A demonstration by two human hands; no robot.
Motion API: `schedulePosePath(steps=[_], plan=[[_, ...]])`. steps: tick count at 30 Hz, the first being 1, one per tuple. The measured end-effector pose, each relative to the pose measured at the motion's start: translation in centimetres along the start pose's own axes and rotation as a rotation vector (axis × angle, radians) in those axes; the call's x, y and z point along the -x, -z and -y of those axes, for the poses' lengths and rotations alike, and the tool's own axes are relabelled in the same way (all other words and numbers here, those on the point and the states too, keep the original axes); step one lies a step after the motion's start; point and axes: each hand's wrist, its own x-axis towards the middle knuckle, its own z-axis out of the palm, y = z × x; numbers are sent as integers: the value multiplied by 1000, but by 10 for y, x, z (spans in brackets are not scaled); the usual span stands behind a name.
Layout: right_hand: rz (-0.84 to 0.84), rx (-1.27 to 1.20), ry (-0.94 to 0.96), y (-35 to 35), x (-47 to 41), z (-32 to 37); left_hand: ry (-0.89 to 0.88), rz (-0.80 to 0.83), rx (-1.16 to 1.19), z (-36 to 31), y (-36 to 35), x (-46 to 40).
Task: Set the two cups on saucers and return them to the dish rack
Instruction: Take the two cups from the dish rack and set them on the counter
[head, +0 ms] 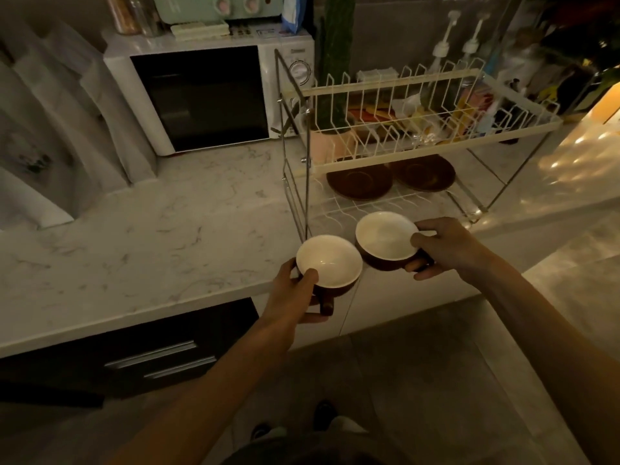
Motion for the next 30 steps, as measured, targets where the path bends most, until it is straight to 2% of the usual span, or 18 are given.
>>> schedulePosePath(steps=[16,30], plan=[[287,-37,21,-139,17,45,45,-306,158,35,137,17],[300,-215,10,-265,-20,125,-9,-480,385,4,249,-12]])
